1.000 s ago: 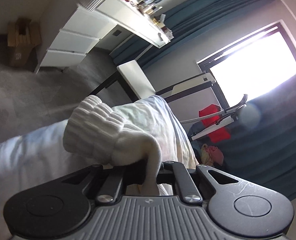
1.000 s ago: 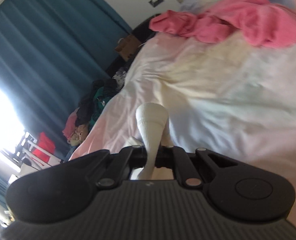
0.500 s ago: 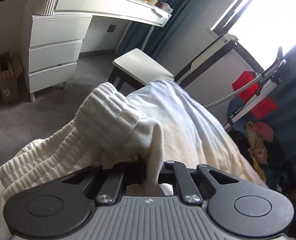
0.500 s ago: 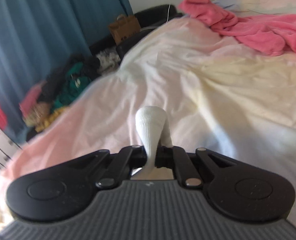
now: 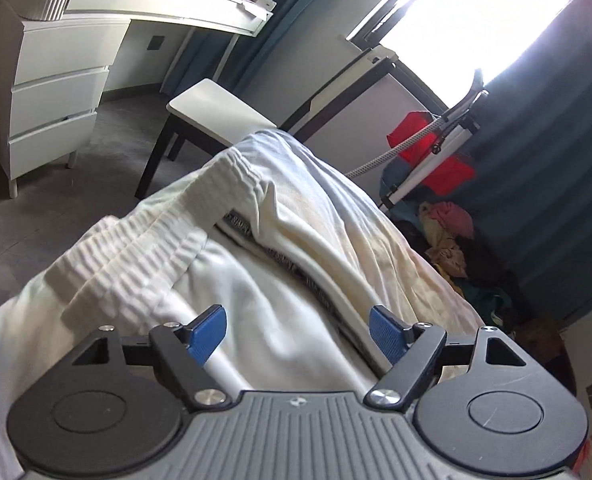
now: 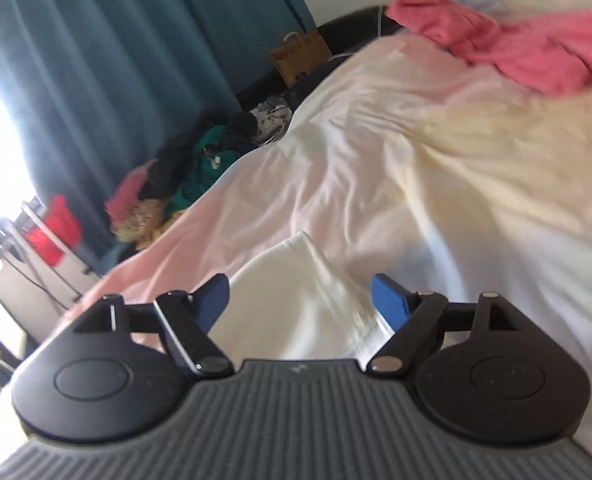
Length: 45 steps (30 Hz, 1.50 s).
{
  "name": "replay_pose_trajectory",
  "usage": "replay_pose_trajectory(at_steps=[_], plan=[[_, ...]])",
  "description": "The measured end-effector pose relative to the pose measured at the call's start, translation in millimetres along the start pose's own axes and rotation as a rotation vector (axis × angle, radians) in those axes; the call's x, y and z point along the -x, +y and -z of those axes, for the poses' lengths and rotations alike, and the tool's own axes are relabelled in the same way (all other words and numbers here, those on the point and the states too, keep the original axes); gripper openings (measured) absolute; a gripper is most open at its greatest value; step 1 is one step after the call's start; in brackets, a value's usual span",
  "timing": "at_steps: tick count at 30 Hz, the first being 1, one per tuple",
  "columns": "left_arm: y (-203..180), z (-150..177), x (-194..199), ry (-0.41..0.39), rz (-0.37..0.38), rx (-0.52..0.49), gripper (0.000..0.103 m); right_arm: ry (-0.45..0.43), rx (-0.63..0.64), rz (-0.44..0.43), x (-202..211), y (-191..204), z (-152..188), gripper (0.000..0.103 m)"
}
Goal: Fold clothes
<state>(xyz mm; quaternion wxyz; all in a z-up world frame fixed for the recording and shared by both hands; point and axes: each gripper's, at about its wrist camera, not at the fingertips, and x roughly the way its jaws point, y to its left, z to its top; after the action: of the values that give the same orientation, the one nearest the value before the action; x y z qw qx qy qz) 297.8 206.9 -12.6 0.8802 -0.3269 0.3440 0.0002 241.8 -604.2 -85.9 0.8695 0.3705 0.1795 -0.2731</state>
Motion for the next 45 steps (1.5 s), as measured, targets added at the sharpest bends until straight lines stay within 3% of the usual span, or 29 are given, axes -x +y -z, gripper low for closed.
replay_pose_trajectory(at_steps=[5,8,11,14,17,18,19,21,22,25,32,37,40,45], plan=[[31,49,45,0.107,0.052,0.157,0.085,0.129,-0.208,-0.067,32,-38,34,0.082],[44,62,31,0.148,0.025,0.223,0.085,0.217,-0.265,-0.091,28,-45,58,0.082],[57,61,2,0.133,0.037,0.321,0.085,0.252,-0.277,-0.133,10,-39,72,0.082],[64,54,-27,0.104,0.059,0.403,0.080,0.212,-0.309,-0.153,-10,-32,77,0.082],[62,50,-45,0.050,0.013,0.433,0.073,0.155,-0.306,-0.140,-29,-26,79,0.082],[61,49,-49,0.033,-0.004,0.440,0.061,0.139,-0.303,-0.128,-34,-24,81,0.082],[59,48,-50,0.015,-0.021,0.443,0.040,0.124,-0.300,-0.114,-37,-22,81,0.078],[56,48,-46,-0.023,-0.056,0.440,0.013,0.099,-0.291,-0.081,-40,-20,81,0.056],[55,47,-42,-0.043,-0.062,0.436,0.011,0.093,-0.281,-0.061,-39,-19,81,0.026],[44,41,-18,-0.103,-0.049,0.373,0.009,0.089,-0.299,-0.087,-29,-21,76,0.015],[41,20,48,-0.120,-0.018,0.333,0.008,0.089,-0.236,-0.173,41,-25,53,0.012],[61,28,134,-0.115,-0.001,0.302,0.008,0.130,-0.216,-0.200,93,-44,55,0.012],[87,46,172,-0.060,-0.052,0.241,0.009,0.186,-0.200,-0.203,124,-64,75,0.012],[120,68,181,0.066,-0.083,0.183,0.011,0.255,-0.241,-0.197,139,-101,106,0.017]])
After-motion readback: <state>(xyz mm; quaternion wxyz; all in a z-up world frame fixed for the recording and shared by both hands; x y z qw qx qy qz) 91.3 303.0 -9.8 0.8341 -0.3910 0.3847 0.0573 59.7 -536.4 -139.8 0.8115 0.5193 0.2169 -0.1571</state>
